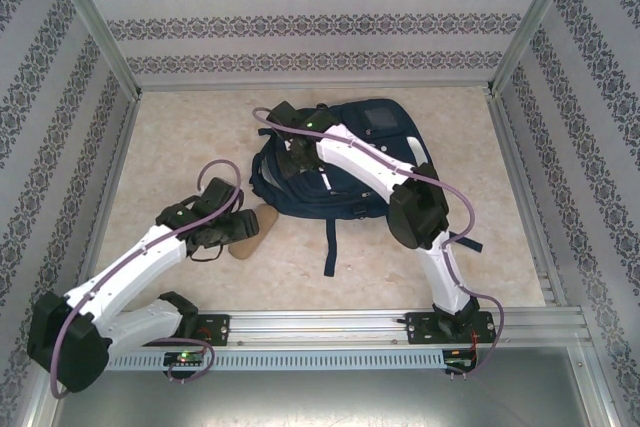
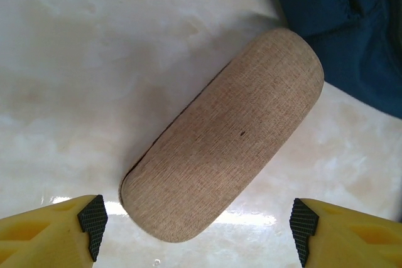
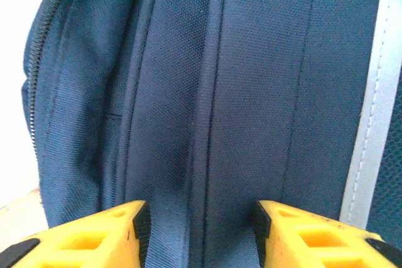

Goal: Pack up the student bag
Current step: Open the student bag at the top-center of the table.

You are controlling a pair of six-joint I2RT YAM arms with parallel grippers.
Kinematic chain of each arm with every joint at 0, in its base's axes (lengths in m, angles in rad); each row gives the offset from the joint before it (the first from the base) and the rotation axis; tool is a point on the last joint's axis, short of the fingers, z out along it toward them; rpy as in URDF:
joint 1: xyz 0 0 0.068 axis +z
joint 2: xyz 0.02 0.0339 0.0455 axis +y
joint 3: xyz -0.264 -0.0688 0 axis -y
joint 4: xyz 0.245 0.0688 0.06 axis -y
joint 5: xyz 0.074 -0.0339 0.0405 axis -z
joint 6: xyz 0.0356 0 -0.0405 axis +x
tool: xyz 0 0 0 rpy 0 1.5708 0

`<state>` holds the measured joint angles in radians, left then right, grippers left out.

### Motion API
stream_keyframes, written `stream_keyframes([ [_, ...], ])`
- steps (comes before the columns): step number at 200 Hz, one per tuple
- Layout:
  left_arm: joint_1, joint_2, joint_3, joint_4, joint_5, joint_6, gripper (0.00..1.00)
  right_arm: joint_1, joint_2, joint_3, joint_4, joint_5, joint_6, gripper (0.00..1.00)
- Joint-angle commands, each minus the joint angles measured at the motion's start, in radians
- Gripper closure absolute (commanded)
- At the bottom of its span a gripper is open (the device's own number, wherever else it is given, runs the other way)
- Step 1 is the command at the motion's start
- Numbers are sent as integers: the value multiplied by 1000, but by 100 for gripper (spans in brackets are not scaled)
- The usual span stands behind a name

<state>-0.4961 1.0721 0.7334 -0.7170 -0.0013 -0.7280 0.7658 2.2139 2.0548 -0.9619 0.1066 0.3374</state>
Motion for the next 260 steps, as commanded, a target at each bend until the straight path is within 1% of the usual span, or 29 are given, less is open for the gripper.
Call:
stream_keyframes([
  [1,-33,67,51,43,7,134,18,1,25,17,-33,73,-59,55],
  [12,-51,110,69,33,-15,161,16,1,34,17,-35,84,-69,57],
  [16,-57,123,74,30,-23,171,15,1,37,16,-34,86,-72,62],
  [25,-66,153,83,31,-33,197,14,-1,38,12,-32,93,-75,80],
  [31,-71,173,91,32,-36,213,13,-2,37,11,-33,97,-75,89],
  [42,-82,208,107,34,-35,247,12,-6,26,8,-31,99,-75,97],
  [48,-89,224,114,41,-30,264,12,-7,17,4,-27,100,-71,100],
  [82,-101,338,154,34,-73,313,10,-27,-82,-44,23,63,-45,100],
  [123,-124,453,178,29,-138,326,10,-42,-175,-61,44,14,-13,100],
  [151,-135,501,180,44,-132,332,13,-56,-222,-74,57,-25,14,100],
  [185,-145,547,190,39,-138,318,22,-76,-280,-107,80,-67,41,100],
  [201,-153,536,182,35,-133,306,34,-89,-306,-123,87,-75,49,100],
  [224,-160,480,165,21,-129,269,36,-115,-349,-165,114,-108,70,100],
  [231,-160,459,163,14,-122,256,40,-125,-366,-183,127,-123,78,100],
  [236,-160,443,161,7,-115,247,46,-132,-376,-197,140,-134,86,100],
  [243,-159,423,160,-1,-105,234,50,-143,-391,-214,156,-149,96,100],
  [252,-161,390,161,-13,-99,215,50,-155,-405,-230,172,-170,110,100],
  [260,-160,367,165,-23,-90,202,47,-165,-417,-237,181,-185,119,100],
])
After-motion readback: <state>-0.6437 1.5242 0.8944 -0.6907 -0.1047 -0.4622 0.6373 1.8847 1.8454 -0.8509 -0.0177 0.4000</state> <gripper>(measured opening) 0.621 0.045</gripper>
